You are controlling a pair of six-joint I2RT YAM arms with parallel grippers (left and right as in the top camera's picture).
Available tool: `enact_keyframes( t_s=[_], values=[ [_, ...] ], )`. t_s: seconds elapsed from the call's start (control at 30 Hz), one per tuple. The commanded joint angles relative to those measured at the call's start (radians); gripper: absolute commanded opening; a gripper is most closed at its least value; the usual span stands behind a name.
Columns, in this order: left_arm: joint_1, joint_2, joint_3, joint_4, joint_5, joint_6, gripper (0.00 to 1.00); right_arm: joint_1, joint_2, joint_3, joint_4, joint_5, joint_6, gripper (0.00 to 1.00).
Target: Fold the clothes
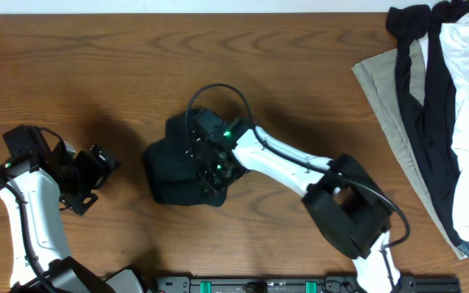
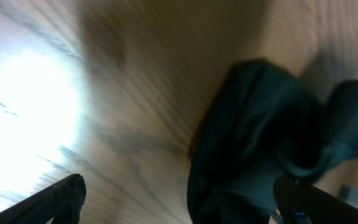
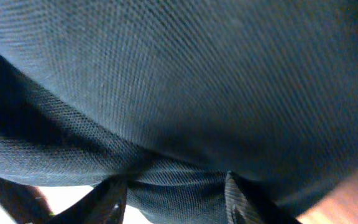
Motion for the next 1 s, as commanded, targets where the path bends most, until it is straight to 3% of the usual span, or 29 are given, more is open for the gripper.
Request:
enact_keyframes(
  t_s=[0.0,0.13,0.37,0.6,0.97],
  values=[
    [-0.003,-0.005,0.003,-0.002,0.087,0.050,0.98,-0.022,-0.106,-0.013,-0.001,0.121,-0.034,0.54],
    [-0.029,-0.005,0.003,-0.002,0.124,0.066,0.98,-0.035,-0.223,-0.013,-0.007,0.121,-0.034,0.59],
    [-0.137,0.000,-0.008,0.002,0.127,0.054,0.98,-0.071,-0.376,-0.013,-0.017,0.121,-0.034,0.61],
    [-0.181,0.036,-0.101,0.102,0.104,-0.076,0.98,-0.090,-0.403,-0.014,-0.071,0.121,-0.034,0.61],
    [-0.290,0.199,-0.177,0.257,0.112,-0.075,0.98,-0.090,-0.403,-0.014,-0.088,0.125,-0.034,0.61]
  ],
)
